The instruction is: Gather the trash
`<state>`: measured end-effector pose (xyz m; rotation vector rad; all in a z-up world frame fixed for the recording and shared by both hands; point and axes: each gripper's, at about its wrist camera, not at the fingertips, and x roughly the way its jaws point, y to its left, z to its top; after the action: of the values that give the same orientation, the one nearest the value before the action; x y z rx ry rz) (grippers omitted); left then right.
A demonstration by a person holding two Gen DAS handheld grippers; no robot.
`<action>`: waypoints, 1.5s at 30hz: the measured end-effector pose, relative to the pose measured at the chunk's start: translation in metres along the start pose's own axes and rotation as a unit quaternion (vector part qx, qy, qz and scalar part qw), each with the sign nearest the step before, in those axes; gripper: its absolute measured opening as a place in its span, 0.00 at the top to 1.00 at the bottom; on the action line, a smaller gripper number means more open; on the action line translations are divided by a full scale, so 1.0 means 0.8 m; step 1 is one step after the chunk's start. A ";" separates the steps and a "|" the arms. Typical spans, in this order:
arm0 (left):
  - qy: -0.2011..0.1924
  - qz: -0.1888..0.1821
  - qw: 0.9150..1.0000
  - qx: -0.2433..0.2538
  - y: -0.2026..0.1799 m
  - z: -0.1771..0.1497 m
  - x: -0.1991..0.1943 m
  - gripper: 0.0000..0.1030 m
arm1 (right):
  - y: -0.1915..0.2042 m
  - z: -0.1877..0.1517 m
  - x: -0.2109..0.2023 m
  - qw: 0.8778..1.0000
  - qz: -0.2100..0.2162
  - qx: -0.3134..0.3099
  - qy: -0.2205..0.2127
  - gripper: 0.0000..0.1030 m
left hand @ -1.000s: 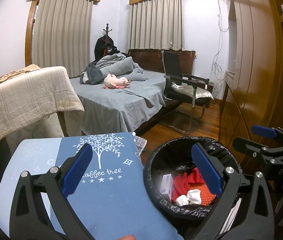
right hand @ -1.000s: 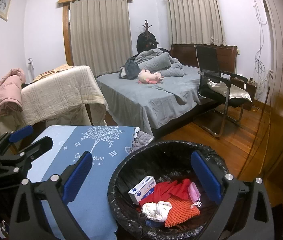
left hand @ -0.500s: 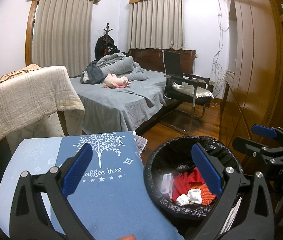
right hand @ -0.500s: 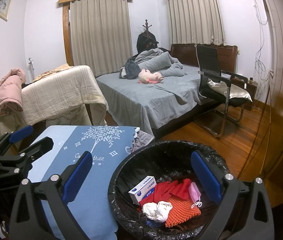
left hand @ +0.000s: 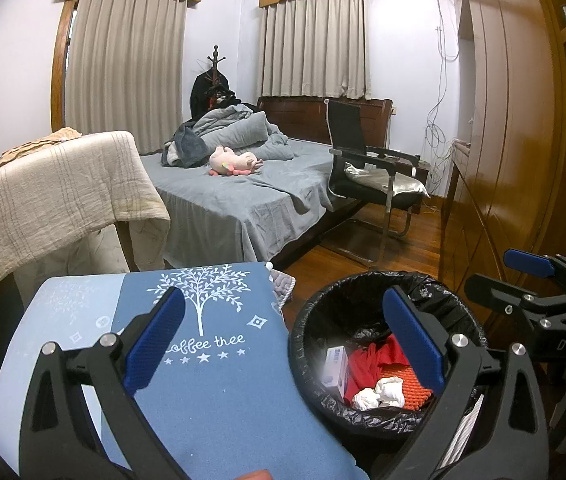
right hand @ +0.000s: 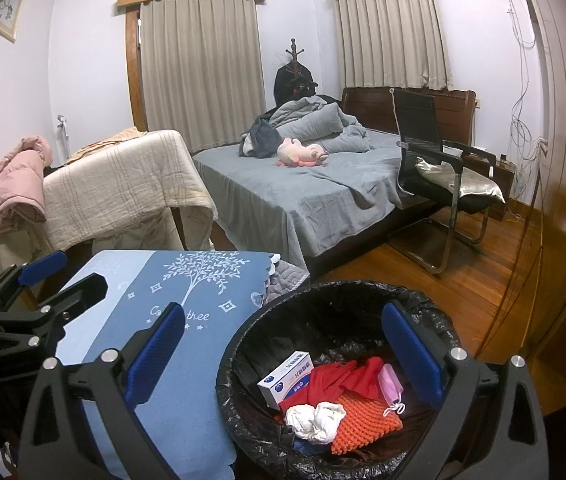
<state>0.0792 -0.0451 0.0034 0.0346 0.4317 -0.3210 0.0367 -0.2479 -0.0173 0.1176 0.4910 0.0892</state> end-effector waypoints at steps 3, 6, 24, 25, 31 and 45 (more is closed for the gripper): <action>0.000 0.000 1.000 0.000 0.000 0.000 0.000 0.06 | 0.001 0.000 0.000 1.000 0.000 0.000 -0.001 0.06; 0.000 -0.001 1.000 0.000 0.000 0.000 0.000 0.06 | 0.000 0.000 0.000 1.000 0.000 0.000 -0.001 0.06; 0.001 0.000 1.000 0.001 -0.001 0.001 0.001 0.06 | 0.001 -0.001 0.000 1.000 0.000 0.000 0.000 0.06; 0.002 0.000 1.000 0.000 -0.001 0.001 0.001 0.06 | 0.001 -0.001 0.000 1.000 0.000 0.000 0.000 0.06; 0.001 0.000 1.000 0.001 -0.001 0.001 0.001 0.06 | 0.002 0.001 -0.001 1.000 0.000 -0.001 0.000 0.06; 0.003 0.000 1.000 0.000 -0.001 0.001 0.001 0.06 | 0.004 0.003 0.001 1.000 0.002 0.000 0.003 0.06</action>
<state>0.0799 -0.0458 0.0035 0.0365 0.4378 -0.3205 0.0382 -0.2449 -0.0150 0.1191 0.4977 0.0933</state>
